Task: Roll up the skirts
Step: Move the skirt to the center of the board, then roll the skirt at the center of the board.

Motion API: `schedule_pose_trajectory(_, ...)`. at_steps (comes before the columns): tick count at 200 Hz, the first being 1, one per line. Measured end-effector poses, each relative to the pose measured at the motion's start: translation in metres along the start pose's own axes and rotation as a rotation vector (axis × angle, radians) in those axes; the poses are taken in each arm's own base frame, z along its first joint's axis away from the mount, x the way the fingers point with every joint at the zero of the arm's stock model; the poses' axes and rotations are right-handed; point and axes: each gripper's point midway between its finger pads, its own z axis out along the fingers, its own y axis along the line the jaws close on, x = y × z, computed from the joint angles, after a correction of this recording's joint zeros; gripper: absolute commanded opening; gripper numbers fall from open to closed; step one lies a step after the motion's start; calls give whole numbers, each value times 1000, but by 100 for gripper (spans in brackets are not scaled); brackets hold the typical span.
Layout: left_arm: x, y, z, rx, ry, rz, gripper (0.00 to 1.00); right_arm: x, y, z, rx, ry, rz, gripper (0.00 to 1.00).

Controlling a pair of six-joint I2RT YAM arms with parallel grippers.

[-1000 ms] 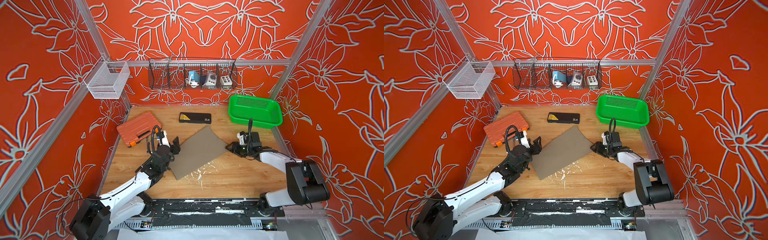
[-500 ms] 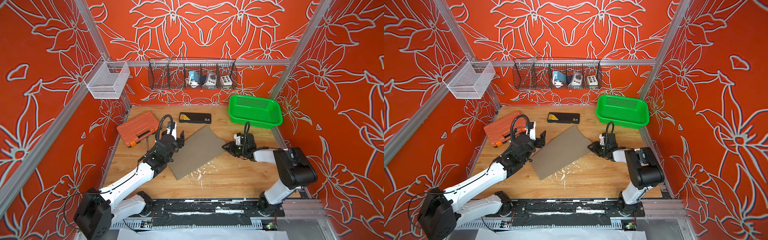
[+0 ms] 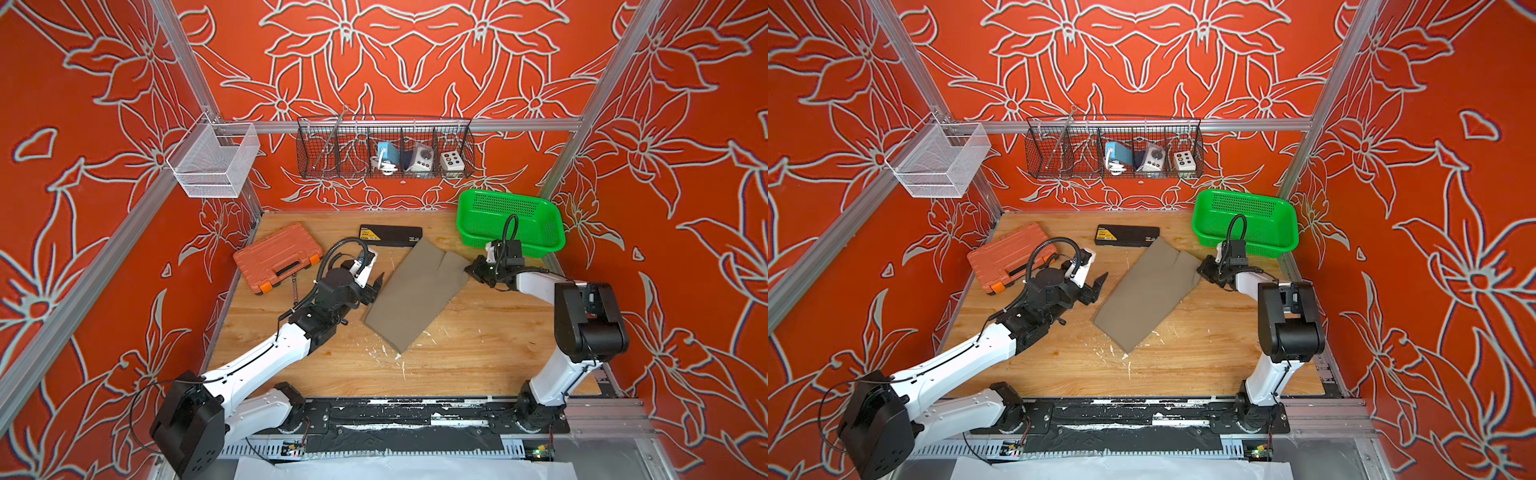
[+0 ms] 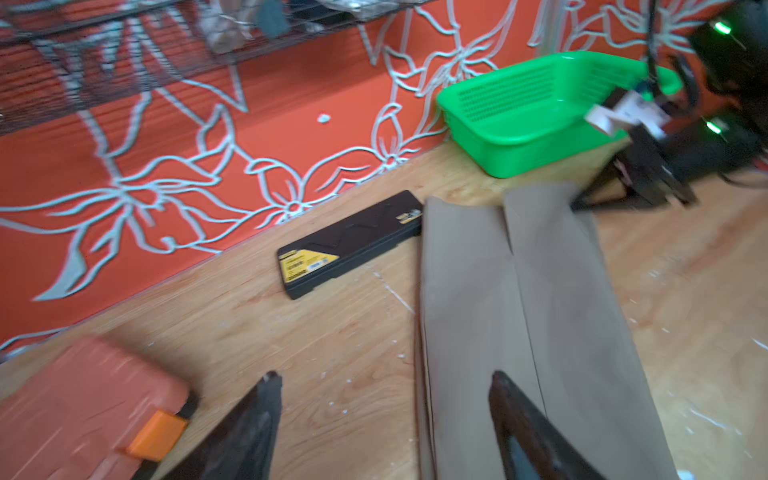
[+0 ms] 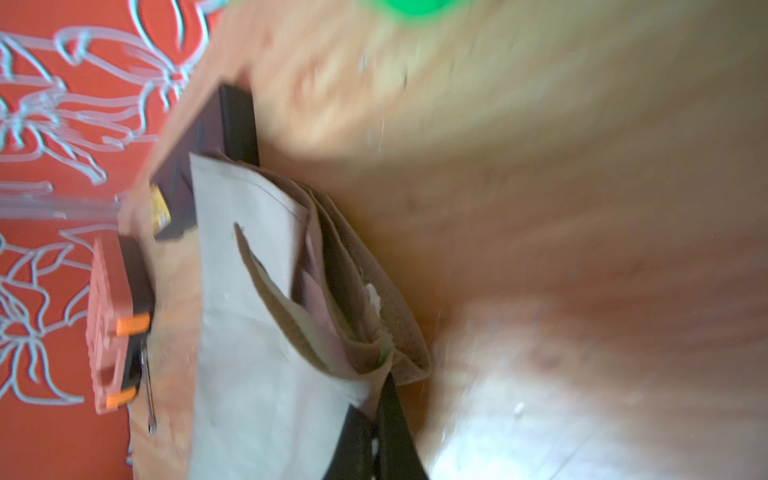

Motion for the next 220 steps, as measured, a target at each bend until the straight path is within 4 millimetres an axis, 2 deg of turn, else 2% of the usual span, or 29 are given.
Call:
schedule_pose_trajectory(16,17,-26,5,97,31,81,75,-26,-1,0,23,-12,-35,40)
schedule_pose_trajectory(33,33,-49,11,176,65,167,76,-38,3,-2,40,-17,-72,50)
schedule_pose_trajectory(63,49,-63,23,230,121,231,76,-31,16,-24,41,-12,-149,56)
schedule_pose_trajectory(78,49,-66,32,256,142,226,76,-23,30,-45,26,-26,-192,57)
schedule_pose_trajectory(87,48,-67,38,265,153,222,75,-14,40,-59,7,-39,-225,61)
schedule_pose_trajectory(97,48,-67,44,265,162,220,75,3,49,-71,-10,-36,-267,67)
schedule_pose_trajectory(107,49,-65,49,261,173,210,75,29,59,-80,-28,-21,-321,68)
schedule_pose_trajectory(115,52,-64,50,258,183,201,75,54,65,-81,-40,7,-371,70)
schedule_pose_trajectory(118,52,-62,51,254,187,196,75,67,67,-81,-48,26,-394,76)
schedule_pose_trajectory(129,55,-54,52,238,203,170,75,107,70,-80,-61,82,-469,79)
schedule_pose_trajectory(143,54,-36,54,191,217,118,75,161,67,-81,-66,160,-572,85)
schedule_pose_trajectory(148,54,-27,54,167,218,93,75,177,66,-83,-66,179,-610,90)
schedule_pose_trajectory(156,52,-13,53,129,218,51,75,196,66,-87,-68,192,-682,91)
schedule_pose_trajectory(169,45,16,47,51,203,-27,75,216,73,-95,-82,182,-784,92)
schedule_pose_trajectory(189,27,55,30,-59,144,-138,75,233,89,-99,-102,137,-933,93)
schedule_pose_trajectory(202,13,67,18,-96,98,-182,75,245,96,-95,-102,126,-1017,93)
schedule_pose_trajectory(220,-2,72,7,-110,49,-223,75,264,96,-81,-68,139,-1125,93)
